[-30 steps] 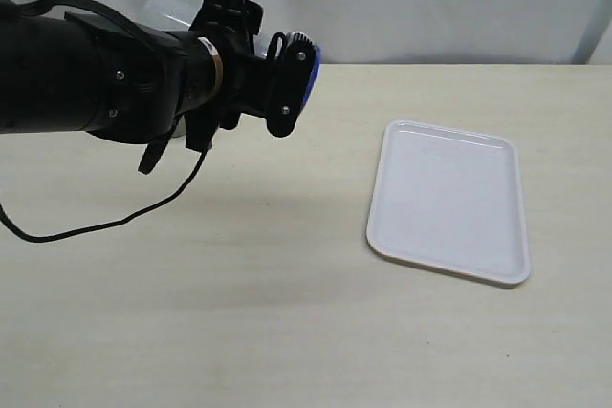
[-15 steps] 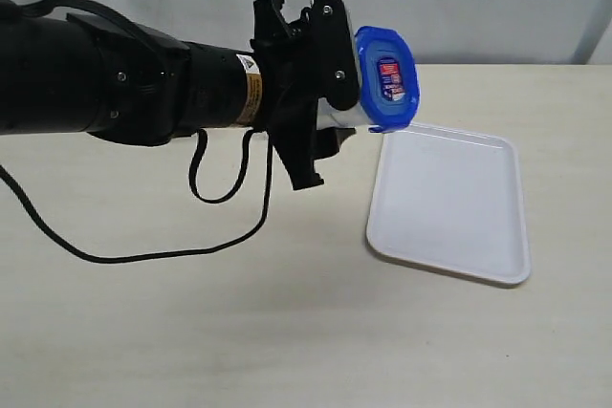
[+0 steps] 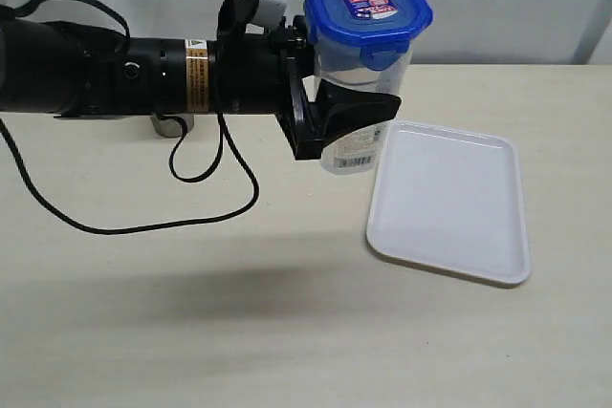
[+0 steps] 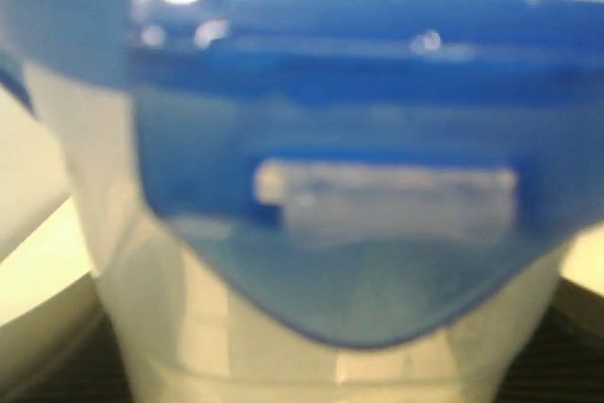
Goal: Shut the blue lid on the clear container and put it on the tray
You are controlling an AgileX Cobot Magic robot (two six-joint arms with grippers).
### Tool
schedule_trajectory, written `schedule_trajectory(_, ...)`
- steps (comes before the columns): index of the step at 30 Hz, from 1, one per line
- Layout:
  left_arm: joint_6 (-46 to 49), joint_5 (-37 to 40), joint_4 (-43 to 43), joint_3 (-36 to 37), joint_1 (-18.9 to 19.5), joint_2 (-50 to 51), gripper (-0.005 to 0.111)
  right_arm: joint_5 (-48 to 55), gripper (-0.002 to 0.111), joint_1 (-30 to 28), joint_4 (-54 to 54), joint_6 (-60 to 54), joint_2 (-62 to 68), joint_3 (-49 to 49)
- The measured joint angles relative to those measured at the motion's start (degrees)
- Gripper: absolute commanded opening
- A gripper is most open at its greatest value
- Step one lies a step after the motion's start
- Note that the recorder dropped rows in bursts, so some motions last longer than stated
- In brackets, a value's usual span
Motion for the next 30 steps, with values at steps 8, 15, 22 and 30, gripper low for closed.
schedule_trajectory(8,-0.24,-3.64,-2.8,0.0,4.69,8.69,0.0,-1.16,0.018,0.0,0.0,0.1,0.0,0.53)
schedule_trajectory(15,-0.35,-6.48,-4.12,0.0,8.85,12.95,0.0,-3.67,0.018,0.0,-0.14,0.08,0.0,2.74)
schedule_trajectory(22,7.57,-8.38,-2.92,0.0,11.8,16.65,0.0,-4.54,0.018,0.0,-0.14,0.08,0.0,2.87)
schedule_trajectory(30,14.06,-9.43,-6.19,0.0,12.02,20.59,0.0,-4.58,0.018,0.0,-0.14,0.23,0.0,2.87)
